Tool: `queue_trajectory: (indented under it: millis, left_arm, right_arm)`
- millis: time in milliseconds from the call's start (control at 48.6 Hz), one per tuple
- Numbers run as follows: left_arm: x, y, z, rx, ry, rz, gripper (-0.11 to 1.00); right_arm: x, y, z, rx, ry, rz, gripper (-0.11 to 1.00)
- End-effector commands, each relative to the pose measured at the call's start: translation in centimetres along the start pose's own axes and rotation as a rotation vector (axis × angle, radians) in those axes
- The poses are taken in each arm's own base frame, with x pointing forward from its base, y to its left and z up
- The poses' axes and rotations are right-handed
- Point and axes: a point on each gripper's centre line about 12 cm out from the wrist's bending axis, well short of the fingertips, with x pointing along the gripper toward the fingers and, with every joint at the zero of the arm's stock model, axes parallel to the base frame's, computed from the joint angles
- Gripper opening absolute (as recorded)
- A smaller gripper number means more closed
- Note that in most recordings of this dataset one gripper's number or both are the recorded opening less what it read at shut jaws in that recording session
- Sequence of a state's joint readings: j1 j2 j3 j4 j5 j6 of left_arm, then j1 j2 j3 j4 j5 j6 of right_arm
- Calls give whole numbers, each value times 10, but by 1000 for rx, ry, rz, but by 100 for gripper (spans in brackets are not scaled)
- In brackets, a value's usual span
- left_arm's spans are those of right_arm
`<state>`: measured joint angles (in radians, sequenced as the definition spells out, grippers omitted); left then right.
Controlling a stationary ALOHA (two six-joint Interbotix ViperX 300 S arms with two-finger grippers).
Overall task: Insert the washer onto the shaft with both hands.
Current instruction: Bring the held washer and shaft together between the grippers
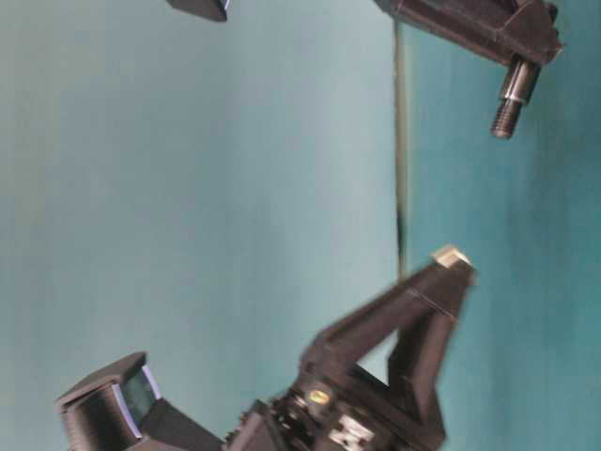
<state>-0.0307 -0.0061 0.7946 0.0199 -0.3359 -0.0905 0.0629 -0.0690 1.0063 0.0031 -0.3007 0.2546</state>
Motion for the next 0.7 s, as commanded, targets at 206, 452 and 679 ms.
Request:
queue_trajectory:
  millis: [206,452,679]
  left_arm:
    - [6,-3,10,-26,-87,-14,35]
    - [10,-4,11,-31,-108,-20,35]
    - [15,-7,12,-29,-116,-26,35]
  right_arm:
    - [0,4,11,6,-66,20,0]
    - [2,6,17,7,-101,30,0]
    - [6,8,23,5,-127,37,0]
